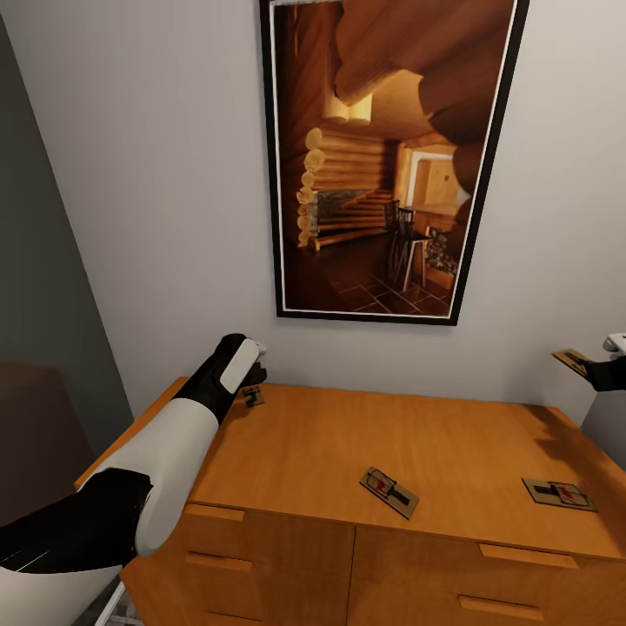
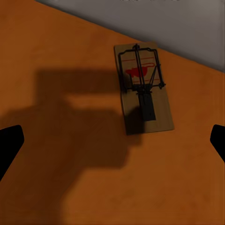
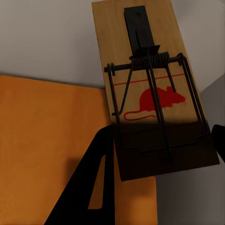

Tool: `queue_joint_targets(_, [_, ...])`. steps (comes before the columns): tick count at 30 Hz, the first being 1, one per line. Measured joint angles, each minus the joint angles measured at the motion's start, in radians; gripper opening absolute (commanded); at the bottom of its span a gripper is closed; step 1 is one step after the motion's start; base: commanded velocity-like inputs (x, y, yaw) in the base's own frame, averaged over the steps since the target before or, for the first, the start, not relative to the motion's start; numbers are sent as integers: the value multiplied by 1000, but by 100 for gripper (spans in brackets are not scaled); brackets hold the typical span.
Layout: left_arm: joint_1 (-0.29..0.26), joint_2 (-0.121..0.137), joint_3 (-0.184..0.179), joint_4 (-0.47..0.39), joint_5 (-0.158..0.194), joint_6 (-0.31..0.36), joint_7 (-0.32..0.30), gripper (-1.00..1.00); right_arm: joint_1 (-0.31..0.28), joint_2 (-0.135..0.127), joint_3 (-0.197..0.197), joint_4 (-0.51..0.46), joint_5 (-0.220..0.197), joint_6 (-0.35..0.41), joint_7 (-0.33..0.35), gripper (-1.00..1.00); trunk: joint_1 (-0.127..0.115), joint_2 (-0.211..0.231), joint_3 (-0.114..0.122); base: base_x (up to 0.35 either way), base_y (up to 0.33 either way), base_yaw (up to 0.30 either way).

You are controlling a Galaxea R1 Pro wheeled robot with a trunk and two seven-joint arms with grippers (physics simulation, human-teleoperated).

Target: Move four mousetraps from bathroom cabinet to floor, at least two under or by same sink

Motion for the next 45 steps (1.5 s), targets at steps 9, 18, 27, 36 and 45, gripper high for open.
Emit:
queue_joint_targets(9, [0, 0, 1, 0, 0, -2, -1, 100, 0, -3, 2, 10, 0, 0, 1, -100, 0, 0, 0, 0, 0, 0])
queue_joint_targets(18, [0, 0, 1, 0, 0, -2, -1, 100, 0, -6, 3, 17, 1, 0, 1, -100, 0, 0, 0, 0, 0, 0])
queue_joint_targets(27, [0, 0, 1, -2, 0, -2, -2, 100, 0, -6, 4, 49, 0, 0, 1, -100, 0, 0, 0, 0, 0, 0])
queue_joint_targets(36, [0, 0, -1, -2, 0, 1, 0, 100, 0, -3, 5, 50, 0, 0, 2, -100, 0, 0, 0, 0, 0, 0])
queue_joint_targets(45, [0, 0, -1, -3, 0, 0, -1, 100, 0, -1, 5, 52, 1, 0, 2, -100, 0, 0, 2, 0, 0, 103])
